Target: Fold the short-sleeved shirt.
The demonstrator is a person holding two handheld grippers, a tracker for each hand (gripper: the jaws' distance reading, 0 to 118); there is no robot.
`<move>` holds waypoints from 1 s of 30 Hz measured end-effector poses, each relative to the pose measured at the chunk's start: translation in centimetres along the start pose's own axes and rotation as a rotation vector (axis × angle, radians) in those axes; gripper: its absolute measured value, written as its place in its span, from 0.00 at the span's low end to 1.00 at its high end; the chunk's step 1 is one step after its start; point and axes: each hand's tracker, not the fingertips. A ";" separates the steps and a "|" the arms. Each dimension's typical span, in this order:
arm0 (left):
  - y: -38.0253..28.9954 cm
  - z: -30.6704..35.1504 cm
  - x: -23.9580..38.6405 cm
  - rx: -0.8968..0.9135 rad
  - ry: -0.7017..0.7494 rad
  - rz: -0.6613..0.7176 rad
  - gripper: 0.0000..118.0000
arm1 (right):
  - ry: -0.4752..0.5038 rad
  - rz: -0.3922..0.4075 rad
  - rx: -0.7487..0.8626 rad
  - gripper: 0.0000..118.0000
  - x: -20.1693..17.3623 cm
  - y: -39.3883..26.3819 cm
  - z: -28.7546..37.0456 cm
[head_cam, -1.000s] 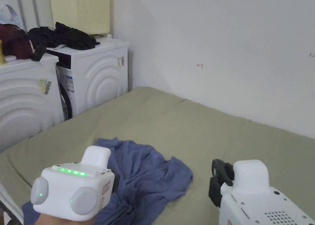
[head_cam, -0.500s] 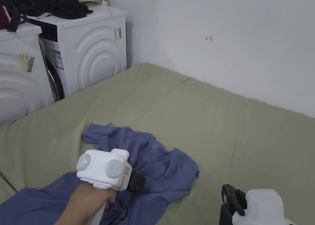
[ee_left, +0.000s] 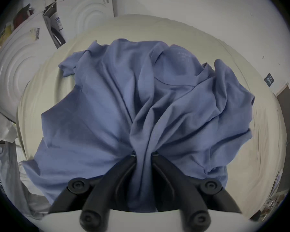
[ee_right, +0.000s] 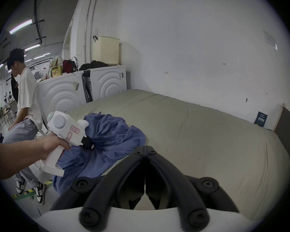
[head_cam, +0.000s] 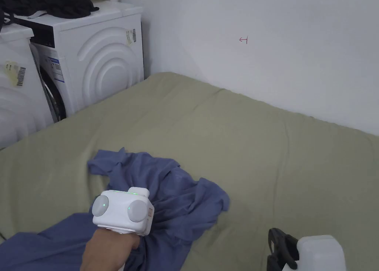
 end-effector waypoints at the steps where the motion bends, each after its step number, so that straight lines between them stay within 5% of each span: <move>1: 0.8 -0.8 -0.7 -0.036 0.018 -0.046 0.03 | 0.001 0.000 -0.004 0.00 0.1 0.0 0.0; 8: 0.9 -0.4 3.5 0.077 -0.143 -0.075 0.03 | -0.027 -0.010 0.006 0.00 2.1 -0.4 2.2; 13: 1.1 0.5 16.1 0.074 -0.211 -0.272 0.03 | -0.127 -0.009 0.013 0.00 6.1 -1.7 6.4; 23: -2.5 7.8 45.1 0.142 -0.594 -0.495 0.03 | -0.417 -0.108 0.004 0.00 18.0 -6.0 18.3; 30: -7.3 14.0 58.3 0.170 -0.767 -0.667 0.03 | -0.563 -0.185 -0.003 0.00 24.3 -8.5 24.6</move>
